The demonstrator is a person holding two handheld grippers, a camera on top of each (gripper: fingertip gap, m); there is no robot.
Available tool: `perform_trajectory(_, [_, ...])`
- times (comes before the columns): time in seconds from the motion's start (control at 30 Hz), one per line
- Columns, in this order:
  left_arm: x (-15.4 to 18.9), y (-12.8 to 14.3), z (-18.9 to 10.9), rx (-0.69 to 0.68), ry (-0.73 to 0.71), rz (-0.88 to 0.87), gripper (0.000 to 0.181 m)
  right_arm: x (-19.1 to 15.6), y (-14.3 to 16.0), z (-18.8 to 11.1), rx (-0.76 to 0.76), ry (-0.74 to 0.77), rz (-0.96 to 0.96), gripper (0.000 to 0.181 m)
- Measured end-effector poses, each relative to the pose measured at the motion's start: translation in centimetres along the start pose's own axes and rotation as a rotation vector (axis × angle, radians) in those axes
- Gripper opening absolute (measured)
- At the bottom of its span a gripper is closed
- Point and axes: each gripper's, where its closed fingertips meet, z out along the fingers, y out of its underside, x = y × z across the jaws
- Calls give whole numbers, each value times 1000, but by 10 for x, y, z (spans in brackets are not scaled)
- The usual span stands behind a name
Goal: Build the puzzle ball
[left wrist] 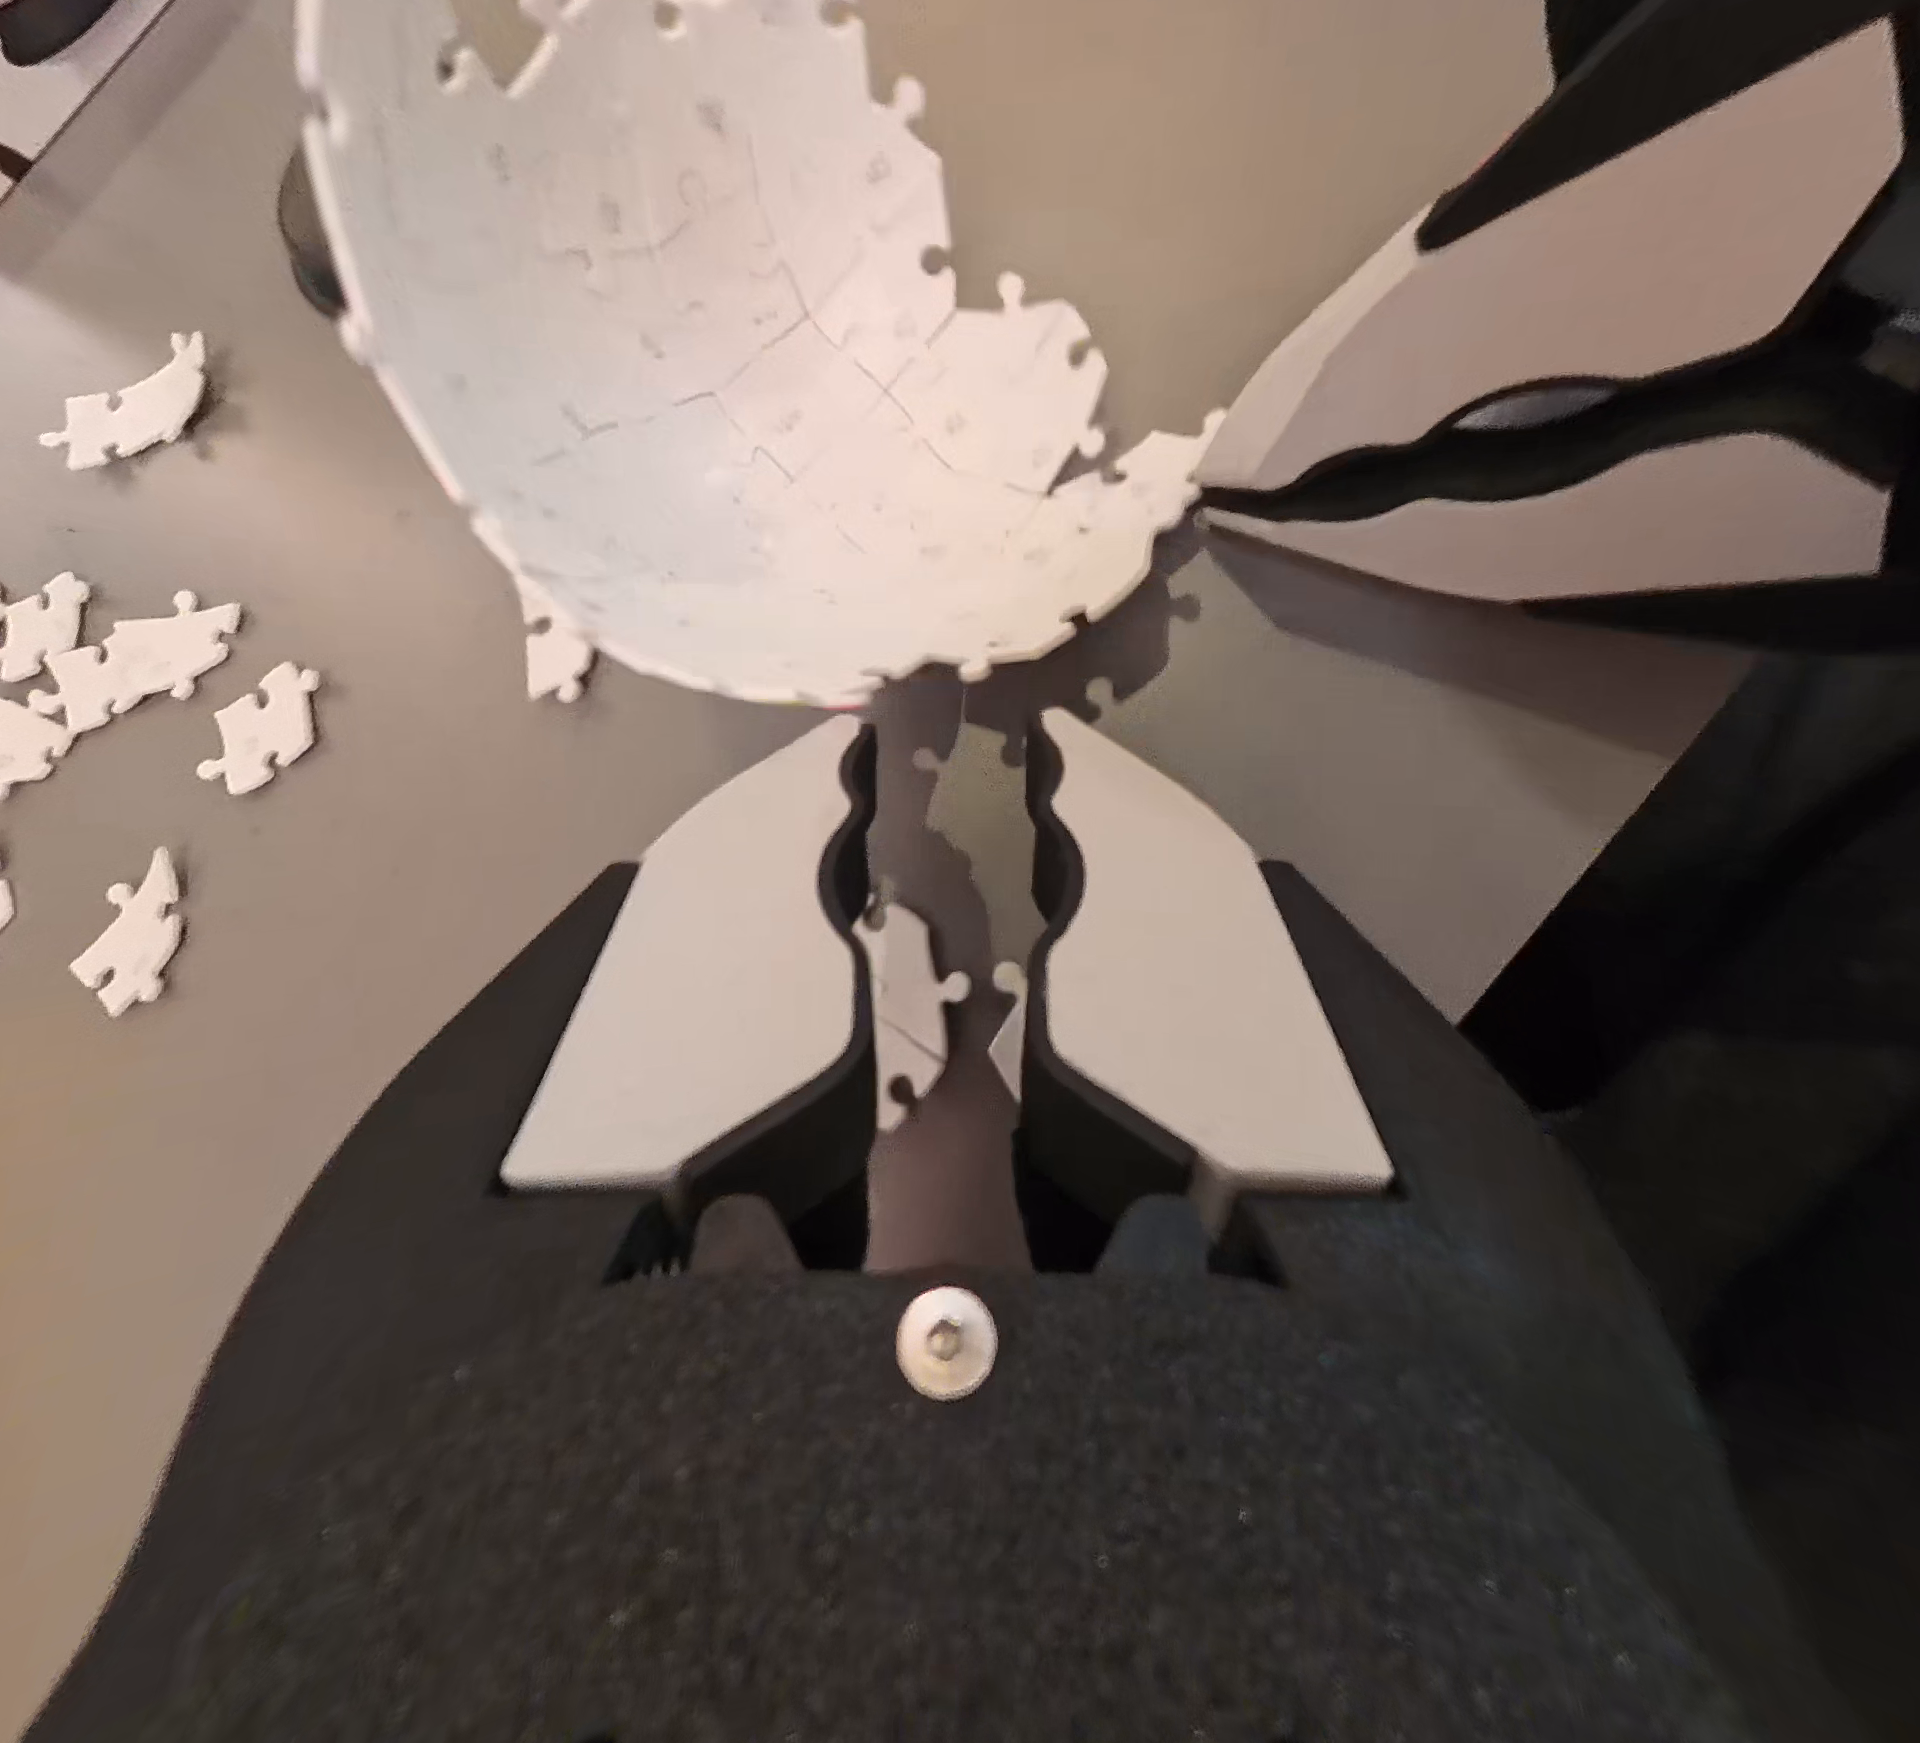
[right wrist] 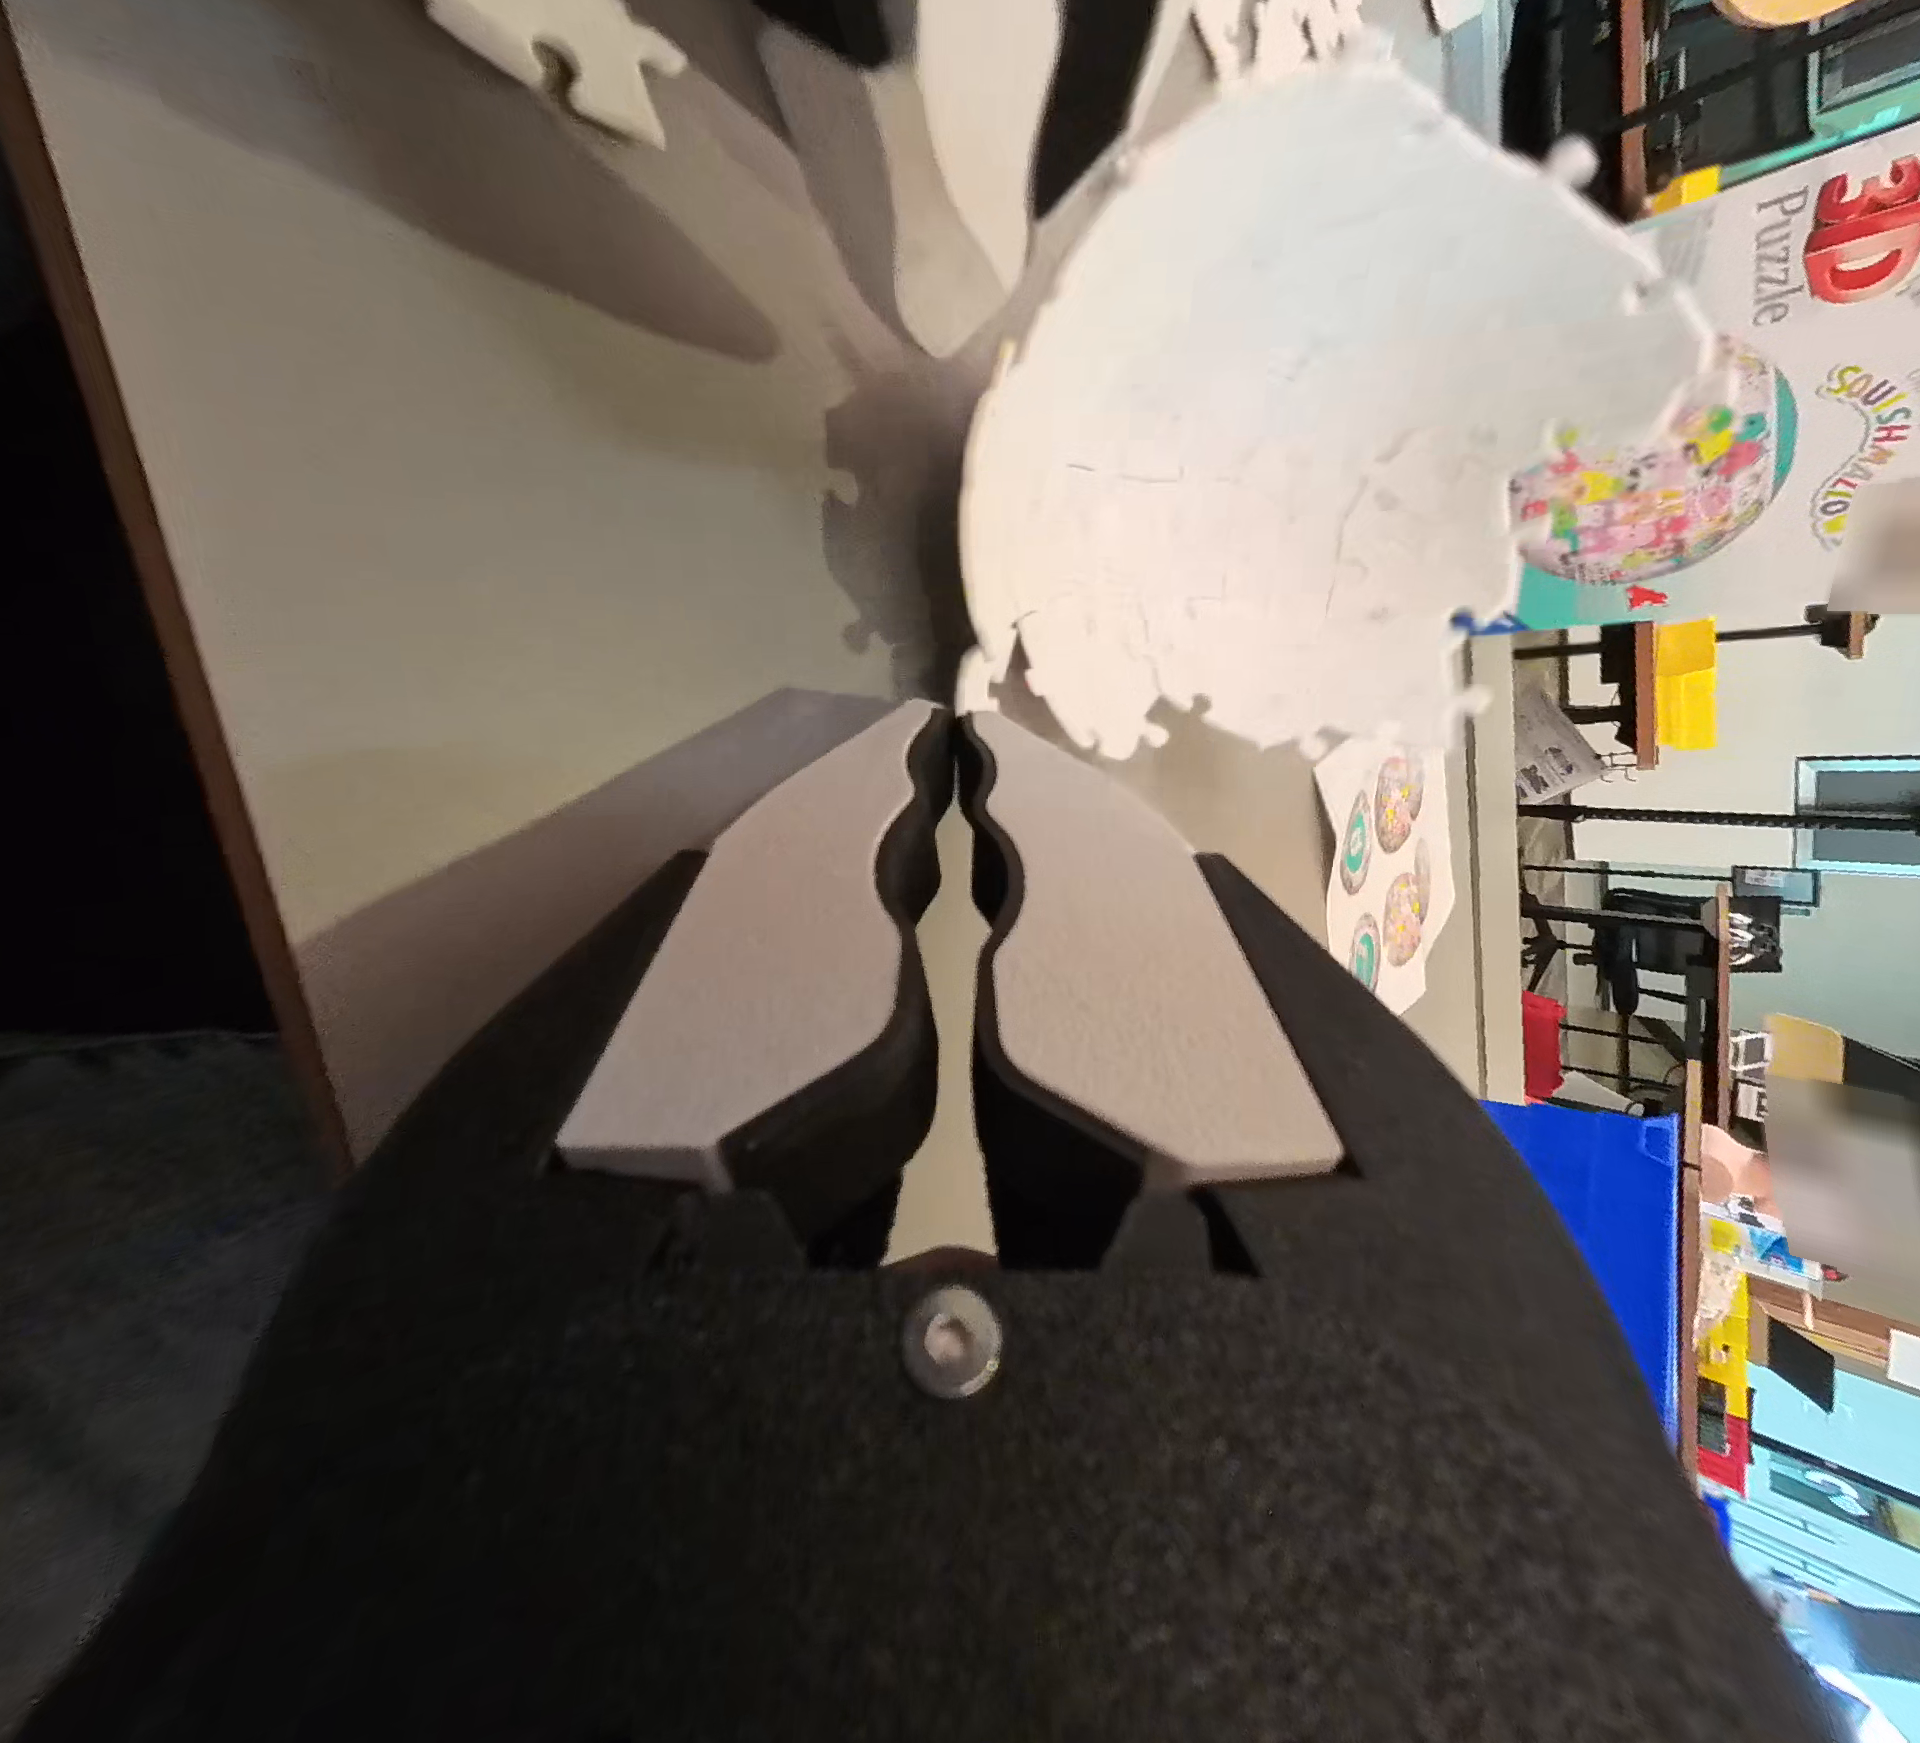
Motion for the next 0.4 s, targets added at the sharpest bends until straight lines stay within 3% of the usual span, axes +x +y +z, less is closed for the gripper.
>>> perform_trajectory(0.23, [-3, -10, -29, 101, 97, -127, 31, 6, 6, 1, -17, 15, -2, 0])
perform_trajectory(0.4, [-44, -20, -48, 175, 93, -296, 39, 7, 5, 1, -11, 18, -10, 0])
